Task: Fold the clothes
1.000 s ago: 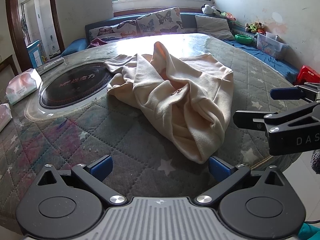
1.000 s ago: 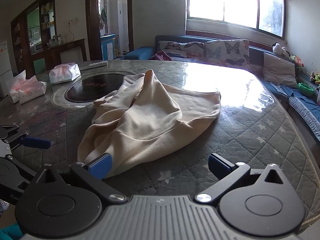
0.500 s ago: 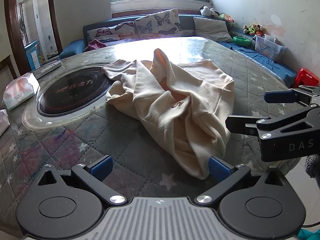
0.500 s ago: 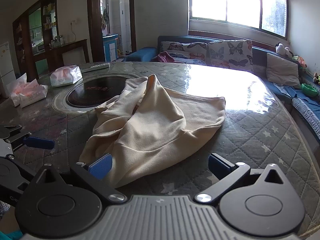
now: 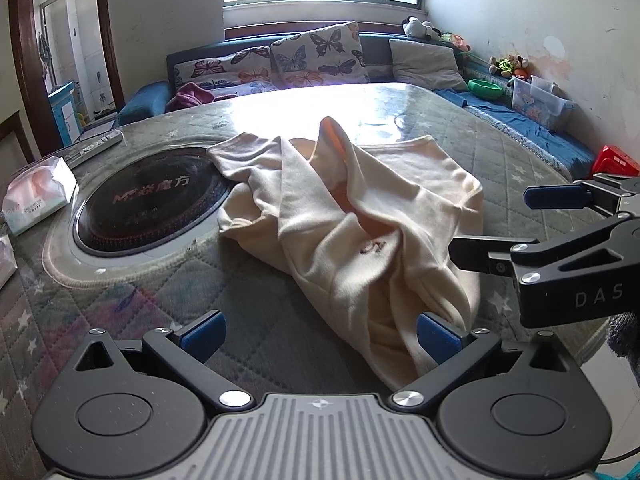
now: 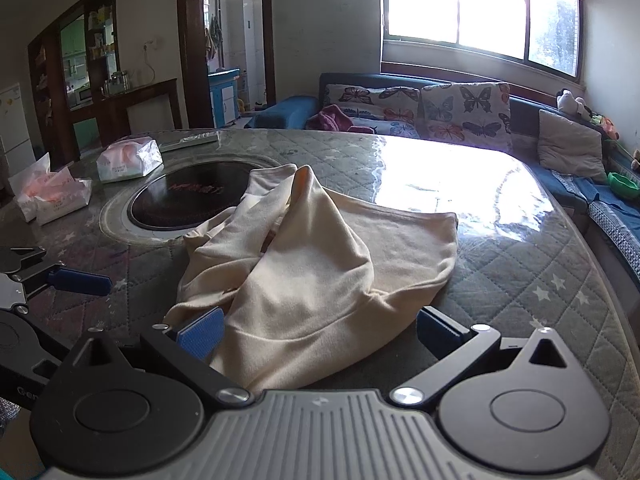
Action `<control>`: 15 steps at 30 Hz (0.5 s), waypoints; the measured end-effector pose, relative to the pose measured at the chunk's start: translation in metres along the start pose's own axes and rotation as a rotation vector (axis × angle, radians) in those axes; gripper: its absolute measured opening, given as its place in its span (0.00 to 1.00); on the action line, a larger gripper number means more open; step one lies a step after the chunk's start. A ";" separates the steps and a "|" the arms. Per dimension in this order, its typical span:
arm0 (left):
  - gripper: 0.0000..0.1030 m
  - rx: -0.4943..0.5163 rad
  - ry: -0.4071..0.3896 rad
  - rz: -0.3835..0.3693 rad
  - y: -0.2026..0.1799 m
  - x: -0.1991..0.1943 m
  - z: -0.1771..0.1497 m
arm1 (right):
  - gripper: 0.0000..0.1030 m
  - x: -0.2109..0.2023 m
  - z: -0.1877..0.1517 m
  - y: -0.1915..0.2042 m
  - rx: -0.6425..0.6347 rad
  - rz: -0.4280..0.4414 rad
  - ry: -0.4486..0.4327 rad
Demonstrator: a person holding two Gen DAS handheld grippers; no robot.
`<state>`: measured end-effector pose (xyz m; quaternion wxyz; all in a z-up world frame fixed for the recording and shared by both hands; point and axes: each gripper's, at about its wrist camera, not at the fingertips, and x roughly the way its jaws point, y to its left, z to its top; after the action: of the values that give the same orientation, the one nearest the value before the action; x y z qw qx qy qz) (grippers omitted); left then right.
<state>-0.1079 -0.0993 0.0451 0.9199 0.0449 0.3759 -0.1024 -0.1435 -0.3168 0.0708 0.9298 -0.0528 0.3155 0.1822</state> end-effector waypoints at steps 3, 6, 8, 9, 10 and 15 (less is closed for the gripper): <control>1.00 -0.005 -0.001 0.001 0.004 0.003 0.006 | 1.00 0.007 0.008 -0.001 -0.009 0.003 0.002; 1.00 -0.015 -0.001 0.004 0.010 0.008 0.012 | 1.00 0.014 0.014 -0.002 -0.019 0.009 0.002; 1.00 -0.021 -0.002 0.006 0.013 0.011 0.016 | 1.00 0.019 0.018 -0.004 -0.022 0.009 0.002; 1.00 -0.024 -0.002 0.008 0.015 0.012 0.018 | 1.00 0.022 0.020 -0.005 -0.021 0.013 0.004; 1.00 -0.027 -0.002 0.009 0.017 0.014 0.020 | 1.00 0.025 0.022 -0.006 -0.020 0.016 0.007; 1.00 -0.043 -0.002 0.014 0.027 0.022 0.031 | 1.00 0.039 0.030 -0.010 -0.033 0.025 0.014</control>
<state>-0.0660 -0.0817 0.0521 0.9217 0.0277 0.3768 -0.0877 -0.0939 -0.3078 0.0708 0.9241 -0.0656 0.3198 0.1987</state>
